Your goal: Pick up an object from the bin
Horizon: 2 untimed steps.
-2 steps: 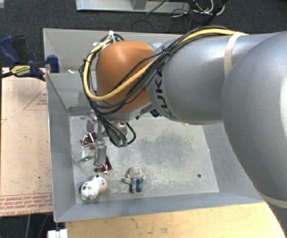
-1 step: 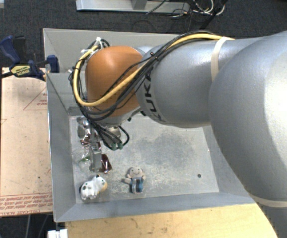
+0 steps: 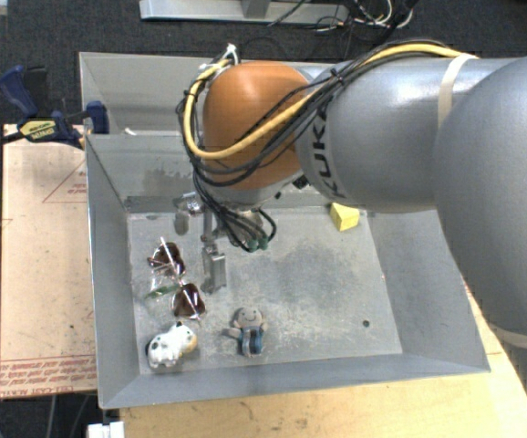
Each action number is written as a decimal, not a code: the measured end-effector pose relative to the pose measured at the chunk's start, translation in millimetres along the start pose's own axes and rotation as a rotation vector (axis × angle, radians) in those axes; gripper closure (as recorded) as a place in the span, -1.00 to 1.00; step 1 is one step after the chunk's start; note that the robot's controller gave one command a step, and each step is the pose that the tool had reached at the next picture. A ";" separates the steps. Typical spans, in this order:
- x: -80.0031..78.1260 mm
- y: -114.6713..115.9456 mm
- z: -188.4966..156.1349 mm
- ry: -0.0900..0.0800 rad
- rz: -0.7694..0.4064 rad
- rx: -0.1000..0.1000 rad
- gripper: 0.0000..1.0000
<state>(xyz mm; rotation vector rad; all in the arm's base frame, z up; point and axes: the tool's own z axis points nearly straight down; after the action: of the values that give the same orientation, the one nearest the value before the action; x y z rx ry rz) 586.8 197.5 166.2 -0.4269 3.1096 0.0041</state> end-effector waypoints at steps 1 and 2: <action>18.9 -16.1 50.0 -0.005 -0.115 0.003 -1.00; 6.8 23.8 81.7 0.004 -0.240 0.002 -1.00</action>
Offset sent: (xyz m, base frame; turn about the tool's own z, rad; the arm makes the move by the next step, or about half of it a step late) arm -0.0084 0.0467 -0.0874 -0.2887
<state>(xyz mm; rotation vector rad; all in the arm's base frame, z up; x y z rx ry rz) 574.0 218.8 84.5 -0.7968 3.0396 0.0002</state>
